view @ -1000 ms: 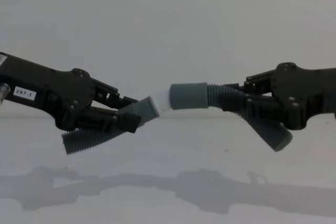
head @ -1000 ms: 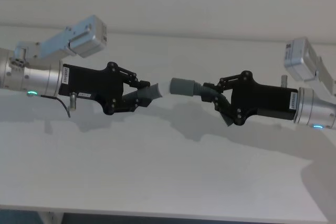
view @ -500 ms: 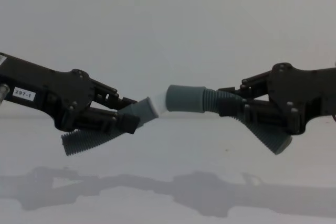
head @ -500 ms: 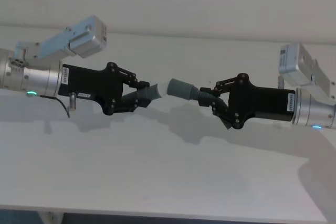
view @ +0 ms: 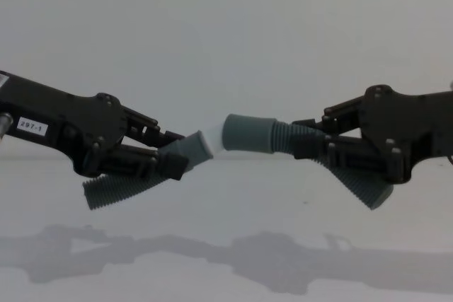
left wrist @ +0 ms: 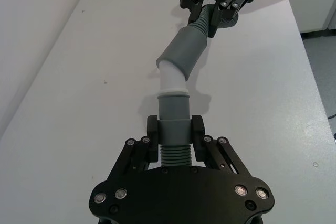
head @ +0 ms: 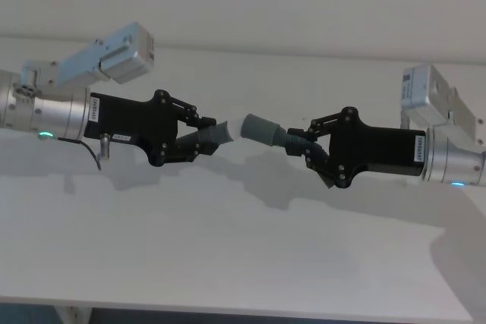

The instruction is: Use both hands to pick up one end of the pipe from the table, align the ends, and insert them.

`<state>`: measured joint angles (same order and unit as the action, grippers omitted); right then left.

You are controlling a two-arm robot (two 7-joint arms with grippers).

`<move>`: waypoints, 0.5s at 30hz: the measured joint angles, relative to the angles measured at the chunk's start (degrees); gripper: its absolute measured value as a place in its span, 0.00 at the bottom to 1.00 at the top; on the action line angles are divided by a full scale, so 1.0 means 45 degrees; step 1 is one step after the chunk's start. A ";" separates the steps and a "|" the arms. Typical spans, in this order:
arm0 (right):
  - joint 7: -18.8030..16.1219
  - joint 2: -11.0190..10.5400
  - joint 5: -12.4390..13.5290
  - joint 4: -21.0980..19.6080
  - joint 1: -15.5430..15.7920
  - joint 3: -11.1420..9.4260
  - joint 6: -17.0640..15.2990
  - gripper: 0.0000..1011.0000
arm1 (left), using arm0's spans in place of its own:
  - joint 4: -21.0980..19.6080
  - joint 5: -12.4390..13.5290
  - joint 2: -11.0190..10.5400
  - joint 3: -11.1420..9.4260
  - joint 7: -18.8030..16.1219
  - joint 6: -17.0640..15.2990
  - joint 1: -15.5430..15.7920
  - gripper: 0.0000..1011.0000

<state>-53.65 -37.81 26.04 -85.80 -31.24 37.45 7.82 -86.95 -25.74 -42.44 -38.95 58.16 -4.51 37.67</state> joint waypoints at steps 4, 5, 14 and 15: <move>-0.0005 -0.0005 -0.0018 -0.0008 -0.0006 0.0015 0.0013 0.15 | 0.0000 -0.0002 -0.0001 0.0001 0.0000 0.0001 0.0000 0.35; -0.0006 -0.0006 -0.0020 -0.0009 -0.0007 0.0016 0.0014 0.15 | 0.0000 -0.0002 -0.0001 0.0001 -0.0001 0.0002 0.0000 0.35; -0.0016 -0.0013 -0.0033 -0.0018 -0.0016 0.0030 0.0026 0.15 | -0.0001 -0.0003 0.0000 0.0002 -0.0001 0.0002 0.0000 0.35; -0.0018 -0.0014 -0.0035 -0.0018 -0.0019 0.0033 0.0027 0.15 | -0.0001 -0.0004 0.0000 0.0002 0.0000 0.0002 0.0001 0.35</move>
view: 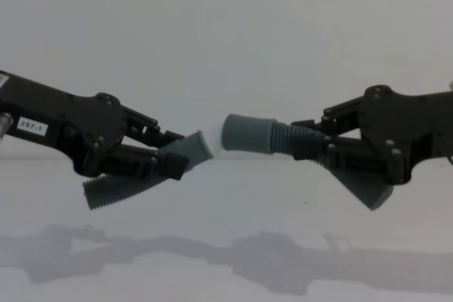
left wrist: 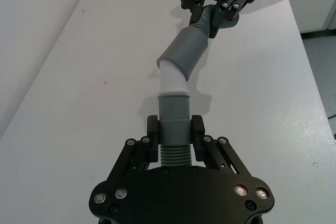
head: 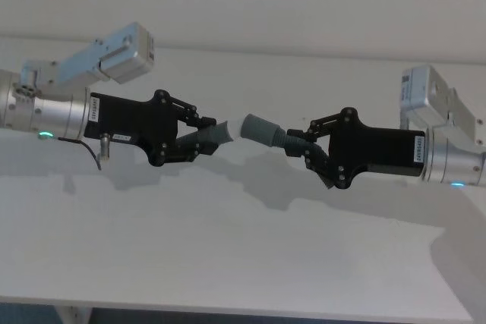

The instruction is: Use both hands to pick up one end of the pipe from the table, align the ends, and insert them.

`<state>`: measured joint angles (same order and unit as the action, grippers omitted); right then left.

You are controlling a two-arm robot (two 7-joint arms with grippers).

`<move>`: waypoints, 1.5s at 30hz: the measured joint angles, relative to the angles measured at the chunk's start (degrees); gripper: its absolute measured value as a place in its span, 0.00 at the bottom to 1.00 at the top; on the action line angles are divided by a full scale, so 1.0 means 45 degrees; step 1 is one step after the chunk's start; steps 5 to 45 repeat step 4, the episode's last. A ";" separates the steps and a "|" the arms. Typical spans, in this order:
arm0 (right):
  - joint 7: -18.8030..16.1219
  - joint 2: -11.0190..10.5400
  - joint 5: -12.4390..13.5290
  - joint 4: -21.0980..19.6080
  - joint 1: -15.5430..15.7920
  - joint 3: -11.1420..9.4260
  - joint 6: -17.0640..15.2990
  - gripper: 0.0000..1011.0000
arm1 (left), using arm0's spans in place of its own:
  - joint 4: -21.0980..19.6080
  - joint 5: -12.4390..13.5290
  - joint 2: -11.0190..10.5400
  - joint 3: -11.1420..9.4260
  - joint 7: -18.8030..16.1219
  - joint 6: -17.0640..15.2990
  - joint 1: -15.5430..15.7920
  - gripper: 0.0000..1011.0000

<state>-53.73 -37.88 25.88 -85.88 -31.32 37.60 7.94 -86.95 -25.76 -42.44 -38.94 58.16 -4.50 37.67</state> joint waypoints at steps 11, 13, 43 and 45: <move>-0.0001 0.0000 -0.0004 -0.0001 -0.0003 0.0006 0.0002 0.15 | 0.0000 0.0001 0.0000 0.0000 0.0000 0.0000 -0.0001 0.35; -0.0001 0.0000 -0.0004 -0.0001 -0.0003 0.0006 0.0002 0.15 | 0.0000 0.0001 0.0000 0.0000 0.0000 0.0000 -0.0001 0.35; -0.0001 0.0000 -0.0004 -0.0001 -0.0003 0.0006 0.0002 0.15 | 0.0000 0.0001 0.0000 0.0000 0.0000 0.0000 -0.0001 0.35; -0.0001 0.0000 -0.0004 -0.0001 -0.0003 0.0006 0.0002 0.15 | 0.0000 0.0001 0.0000 0.0000 0.0000 0.0000 -0.0001 0.35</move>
